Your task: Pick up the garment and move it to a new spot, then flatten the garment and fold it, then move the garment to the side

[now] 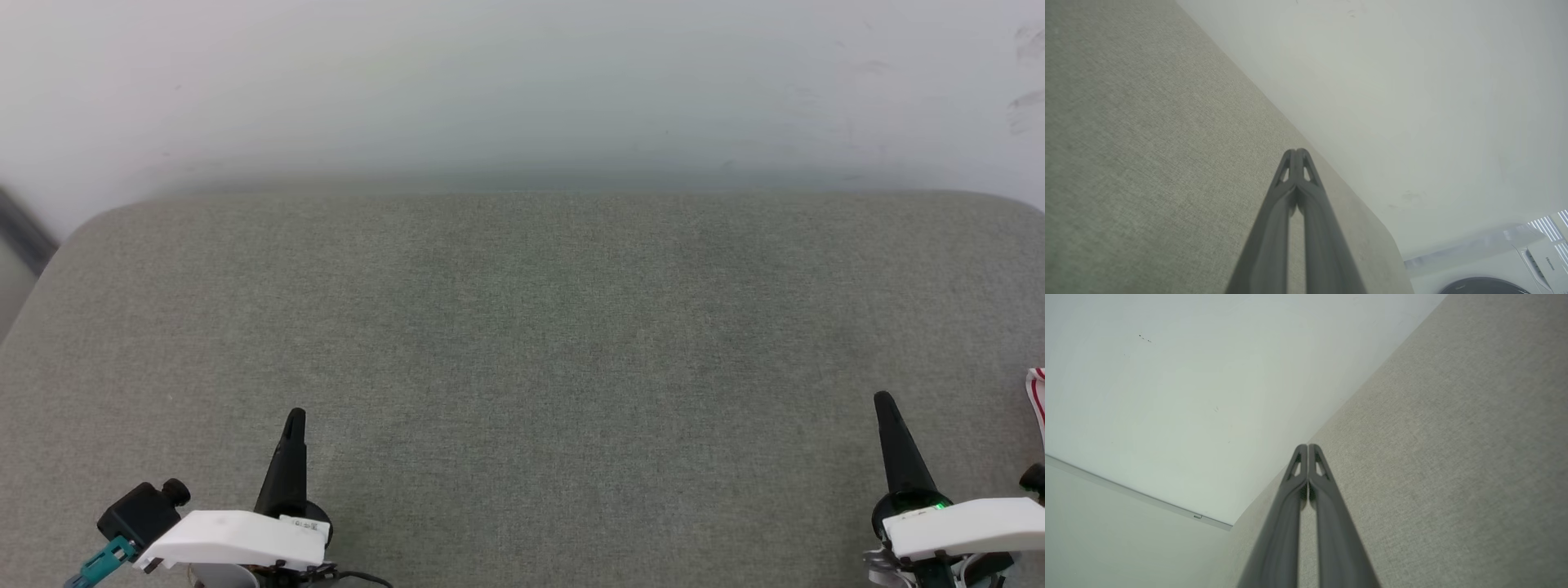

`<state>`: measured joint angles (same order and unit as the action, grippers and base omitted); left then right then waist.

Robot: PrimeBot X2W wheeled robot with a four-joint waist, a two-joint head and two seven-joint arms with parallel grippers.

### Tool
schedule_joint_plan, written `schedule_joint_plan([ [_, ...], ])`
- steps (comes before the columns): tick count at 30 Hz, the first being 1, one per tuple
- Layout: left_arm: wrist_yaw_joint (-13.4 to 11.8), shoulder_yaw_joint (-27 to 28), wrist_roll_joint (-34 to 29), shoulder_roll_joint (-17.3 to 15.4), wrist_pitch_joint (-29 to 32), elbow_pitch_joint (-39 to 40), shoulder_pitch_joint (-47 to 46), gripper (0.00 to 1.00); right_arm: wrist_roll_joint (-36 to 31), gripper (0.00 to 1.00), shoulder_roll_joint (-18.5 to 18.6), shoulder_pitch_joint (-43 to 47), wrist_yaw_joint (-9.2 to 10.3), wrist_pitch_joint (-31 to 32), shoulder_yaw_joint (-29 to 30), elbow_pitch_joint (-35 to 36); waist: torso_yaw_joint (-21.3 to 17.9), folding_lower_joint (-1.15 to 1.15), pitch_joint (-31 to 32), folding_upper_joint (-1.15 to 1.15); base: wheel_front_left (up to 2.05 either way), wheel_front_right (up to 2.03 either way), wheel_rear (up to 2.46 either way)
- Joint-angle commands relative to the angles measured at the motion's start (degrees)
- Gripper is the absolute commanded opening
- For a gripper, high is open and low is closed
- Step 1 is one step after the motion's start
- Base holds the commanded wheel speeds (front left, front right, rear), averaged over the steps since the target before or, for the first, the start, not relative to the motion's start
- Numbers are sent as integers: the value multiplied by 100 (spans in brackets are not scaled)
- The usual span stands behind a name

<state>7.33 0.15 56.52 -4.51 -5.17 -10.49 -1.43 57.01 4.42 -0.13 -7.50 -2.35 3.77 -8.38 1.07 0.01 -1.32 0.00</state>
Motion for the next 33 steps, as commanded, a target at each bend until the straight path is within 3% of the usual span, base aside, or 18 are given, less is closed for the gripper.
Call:
schedule_joint_plan([
  [1,14,26,178,-26,43,37,-135,0,178,0,-6,-178,1,33,24,21,-2,-1,2,0,0,0,0],
  [33,20,221,2048,-23,531,-159,-325,0,1957,0,-50,-413,1,441,104,-280,-48,-1,51,0,0,0,0],
])
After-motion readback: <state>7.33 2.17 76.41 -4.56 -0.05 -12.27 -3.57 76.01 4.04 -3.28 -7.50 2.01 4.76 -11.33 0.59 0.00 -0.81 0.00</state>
